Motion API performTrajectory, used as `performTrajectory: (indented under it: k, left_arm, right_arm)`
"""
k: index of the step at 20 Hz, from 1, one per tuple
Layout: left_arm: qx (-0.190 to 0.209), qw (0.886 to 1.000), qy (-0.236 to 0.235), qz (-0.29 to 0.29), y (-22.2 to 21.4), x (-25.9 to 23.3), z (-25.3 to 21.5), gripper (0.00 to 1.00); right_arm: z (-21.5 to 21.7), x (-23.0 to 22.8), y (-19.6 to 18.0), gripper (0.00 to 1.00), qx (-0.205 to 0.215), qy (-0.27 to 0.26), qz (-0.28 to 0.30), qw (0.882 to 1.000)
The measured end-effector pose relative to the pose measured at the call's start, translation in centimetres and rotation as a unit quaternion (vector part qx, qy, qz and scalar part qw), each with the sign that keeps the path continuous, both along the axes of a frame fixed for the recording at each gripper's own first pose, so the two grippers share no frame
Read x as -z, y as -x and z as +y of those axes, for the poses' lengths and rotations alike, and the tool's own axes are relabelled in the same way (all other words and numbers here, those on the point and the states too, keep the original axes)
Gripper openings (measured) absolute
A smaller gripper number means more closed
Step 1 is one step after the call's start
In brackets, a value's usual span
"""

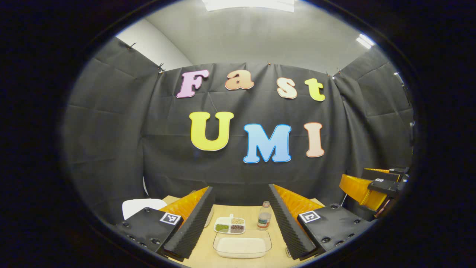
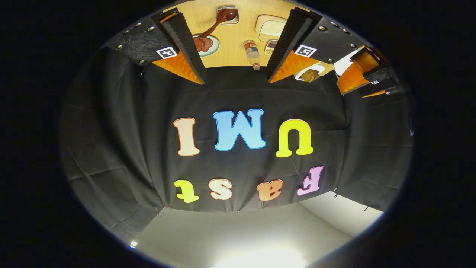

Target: Close the left gripper, press the button to open the rice cooker; take a wooden spoon from the chopstick holder with the right hand, scoop a spoonful of rice and pour it into the rice cooker, then put the wooden spoon back into the chopstick holder.

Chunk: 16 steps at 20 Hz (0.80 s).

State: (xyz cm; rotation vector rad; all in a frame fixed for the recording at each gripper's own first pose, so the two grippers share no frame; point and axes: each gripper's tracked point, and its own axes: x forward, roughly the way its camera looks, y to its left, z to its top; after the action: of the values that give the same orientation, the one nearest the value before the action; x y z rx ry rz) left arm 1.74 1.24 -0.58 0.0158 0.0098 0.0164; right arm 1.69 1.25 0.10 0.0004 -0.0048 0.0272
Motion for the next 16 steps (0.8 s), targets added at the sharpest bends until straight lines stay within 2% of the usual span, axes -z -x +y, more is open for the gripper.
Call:
performTrajectory:
  k: [2,3,4,8,11,12,13,14,15,16]
  left_arm:
    - [0.006,1.0,0.001,-0.002,-0.2,-0.3,0.0,0.99]
    - [0.009,1.0,-0.001,-0.004,-0.1,-0.3,0.1,0.96]
    - [0.01,1.0,-0.005,-0.007,-0.2,-0.5,0.2,0.99]
    - [0.007,1.0,-0.015,0.005,-0.3,0.3,0.9,1.0]
    - [-0.004,1.0,-0.011,0.027,-0.8,2.0,3.2,0.86]
    - [-0.01,0.999,-0.01,0.035,-1.0,2.6,4.0,0.83]
    - [-0.018,0.999,-0.009,0.043,-1.4,3.3,5.0,0.87]
    - [-0.021,0.998,-0.005,0.051,-1.4,3.7,5.9,0.82]
    - [-0.024,0.998,0.0,0.061,-1.7,4.5,6.7,0.75]
    - [-0.036,0.997,0.0,0.071,-1.7,5.0,8.2,0.6]
  right_arm:
    - [0.0,0.0,-0.2,0.99,0.001,0.001,0.0,1.0]
    - [0.1,0.1,-0.3,0.99,0.001,-0.001,-0.001,1.0]
    - [0.2,0.1,-0.3,0.99,0.003,-0.001,-0.001,1.0]
    - [0.5,0.8,-0.6,0.99,0.002,-0.001,0.009,1.0]
    - [0.7,1.2,-0.7,0.99,0.002,0.006,0.013,1.0]
    - [0.9,1.3,-0.7,0.99,0.001,0.006,0.012,1.0]
    - [1.0,1.4,-0.8,0.99,-0.001,0.006,0.013,1.0]
    - [1.2,1.7,-0.9,0.99,-0.002,0.007,0.014,1.0]
    - [1.3,1.8,-0.9,0.99,-0.002,0.009,0.017,1.0]
    - [1.4,2.1,-0.9,0.99,-0.003,0.011,0.021,1.0]
